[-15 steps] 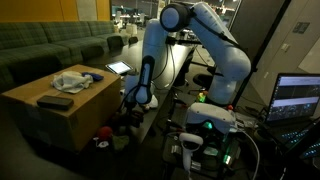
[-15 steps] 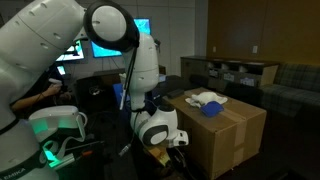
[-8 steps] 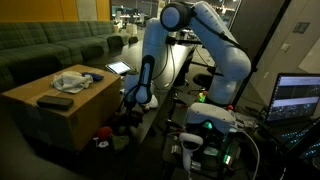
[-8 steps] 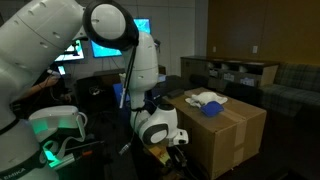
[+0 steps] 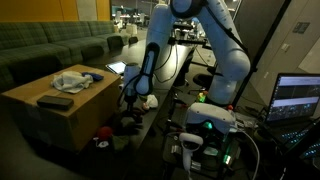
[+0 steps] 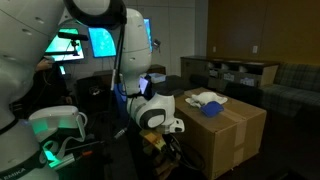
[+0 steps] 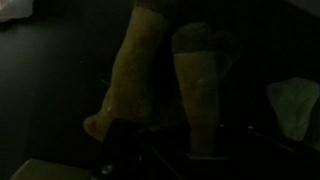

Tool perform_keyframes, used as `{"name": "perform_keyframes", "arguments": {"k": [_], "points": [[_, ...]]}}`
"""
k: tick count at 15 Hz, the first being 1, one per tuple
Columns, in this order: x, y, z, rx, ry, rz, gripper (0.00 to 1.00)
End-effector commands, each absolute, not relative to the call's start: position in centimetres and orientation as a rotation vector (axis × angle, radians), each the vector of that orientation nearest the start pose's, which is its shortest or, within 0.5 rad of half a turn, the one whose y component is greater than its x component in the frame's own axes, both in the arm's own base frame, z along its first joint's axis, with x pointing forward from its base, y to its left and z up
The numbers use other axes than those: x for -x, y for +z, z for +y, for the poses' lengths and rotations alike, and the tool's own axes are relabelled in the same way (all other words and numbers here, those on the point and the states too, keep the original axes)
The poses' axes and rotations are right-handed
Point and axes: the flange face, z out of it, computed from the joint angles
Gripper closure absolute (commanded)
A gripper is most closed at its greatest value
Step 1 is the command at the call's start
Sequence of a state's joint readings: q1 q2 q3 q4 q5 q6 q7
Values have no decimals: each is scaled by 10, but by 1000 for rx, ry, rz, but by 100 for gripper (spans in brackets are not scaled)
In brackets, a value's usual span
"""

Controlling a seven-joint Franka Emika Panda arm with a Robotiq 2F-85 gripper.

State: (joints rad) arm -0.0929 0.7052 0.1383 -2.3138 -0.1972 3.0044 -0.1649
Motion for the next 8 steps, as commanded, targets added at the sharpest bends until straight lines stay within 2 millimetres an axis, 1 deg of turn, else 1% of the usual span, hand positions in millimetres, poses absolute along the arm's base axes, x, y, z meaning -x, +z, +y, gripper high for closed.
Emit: {"name": "perform_keyframes", "arguments": {"k": [1,4,6,7,8], "points": [[-461,107,54,3007,60,-583,100],[-457,149,63,3005,77,-539,100],[-460,185,64,3022,43,-487,100],[-463,201,65,3027,16,-464,100],[-471,225,64,3048,-48,-428,100]]}}
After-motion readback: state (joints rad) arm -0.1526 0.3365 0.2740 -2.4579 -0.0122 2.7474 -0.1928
